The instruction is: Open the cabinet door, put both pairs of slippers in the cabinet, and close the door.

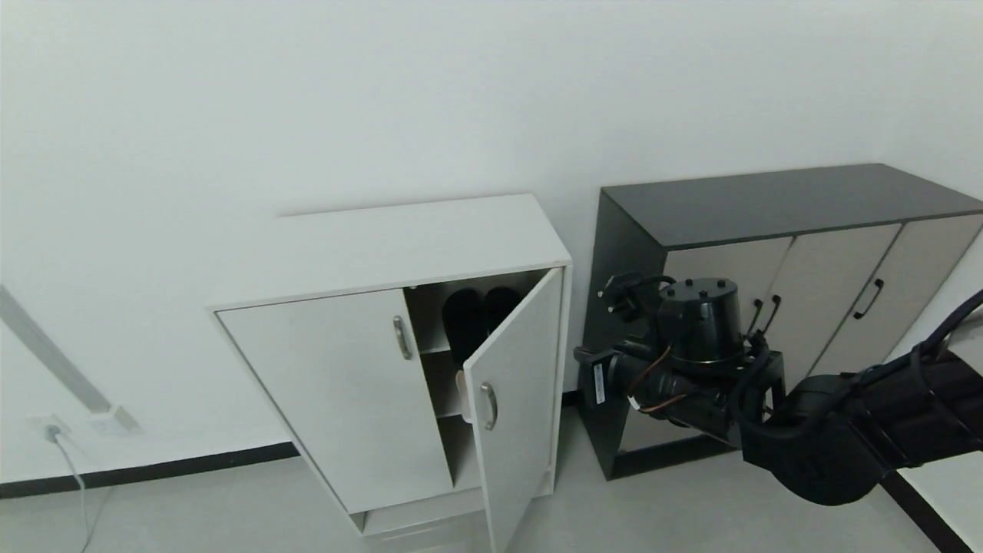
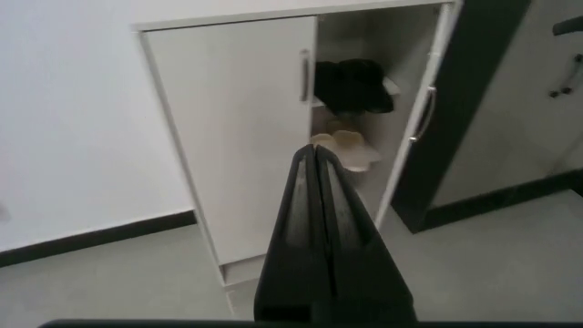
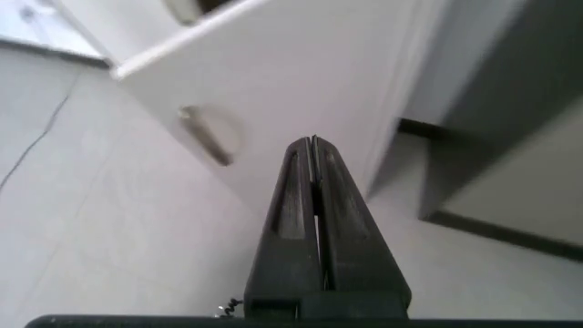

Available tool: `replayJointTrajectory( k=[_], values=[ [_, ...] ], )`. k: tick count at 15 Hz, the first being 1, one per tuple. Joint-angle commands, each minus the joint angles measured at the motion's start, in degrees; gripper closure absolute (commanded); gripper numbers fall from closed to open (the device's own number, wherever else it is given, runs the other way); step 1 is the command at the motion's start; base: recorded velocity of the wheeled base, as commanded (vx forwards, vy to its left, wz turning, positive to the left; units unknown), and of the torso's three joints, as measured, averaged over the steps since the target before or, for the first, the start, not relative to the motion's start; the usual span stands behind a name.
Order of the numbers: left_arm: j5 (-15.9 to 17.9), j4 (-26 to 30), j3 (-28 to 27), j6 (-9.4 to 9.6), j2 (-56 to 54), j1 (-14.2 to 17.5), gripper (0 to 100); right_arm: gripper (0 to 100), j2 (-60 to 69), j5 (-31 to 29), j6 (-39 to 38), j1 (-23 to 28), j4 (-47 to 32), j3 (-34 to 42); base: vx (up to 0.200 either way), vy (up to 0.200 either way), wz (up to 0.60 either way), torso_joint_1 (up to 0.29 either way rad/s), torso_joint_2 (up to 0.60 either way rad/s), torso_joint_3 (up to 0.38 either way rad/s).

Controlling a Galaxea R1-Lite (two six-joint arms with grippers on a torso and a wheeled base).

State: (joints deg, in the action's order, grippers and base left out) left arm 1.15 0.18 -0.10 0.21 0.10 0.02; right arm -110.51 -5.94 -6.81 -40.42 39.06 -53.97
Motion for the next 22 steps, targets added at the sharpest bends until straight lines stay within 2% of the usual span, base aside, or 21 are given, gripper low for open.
replayJointTrajectory(
  k=[1,5,9,12,18,20,22],
  values=[
    [0.0,0.0,0.0,0.06,0.0,0.0,100,100,0.0,0.0,0.0,-0.1,0.1,0.0,0.000,0.000,0.60,0.007,0.00,0.002],
    [0.0,0.0,0.0,-0.03,0.0,0.0,100,100,-0.2,0.9,0.2,0.3,6.0,1.3,0.000,0.000,0.15,0.002,0.00,0.001],
    [0.0,0.0,0.0,0.06,0.0,0.0,100,100,0.3,1.0,1.6,0.5,6.4,3.9,0.000,0.000,0.00,0.000,0.00,0.000],
    [0.0,0.0,0.0,0.14,0.0,0.0,100,100,1.1,7.1,3.3,1.5,12.4,11.2,0.000,0.000,0.00,0.000,0.00,0.000],
    [0.0,0.0,0.0,0.14,0.0,0.0,100,100,0.7,7.7,3.6,1.3,14.2,15.9,0.200,0.000,0.00,0.000,0.00,0.002],
    [0.0,0.0,0.0,0.14,0.0,0.0,100,100,0.8,7.7,3.6,1.2,17.5,19.4,0.200,0.000,0.00,0.012,0.00,0.005],
    [0.0,0.0,0.0,0.06,0.0,0.0,100,100,0.8,7.8,3.6,1.2,21.2,22.5,0.000,0.000,0.00,0.000,0.00,0.000]
  ],
)
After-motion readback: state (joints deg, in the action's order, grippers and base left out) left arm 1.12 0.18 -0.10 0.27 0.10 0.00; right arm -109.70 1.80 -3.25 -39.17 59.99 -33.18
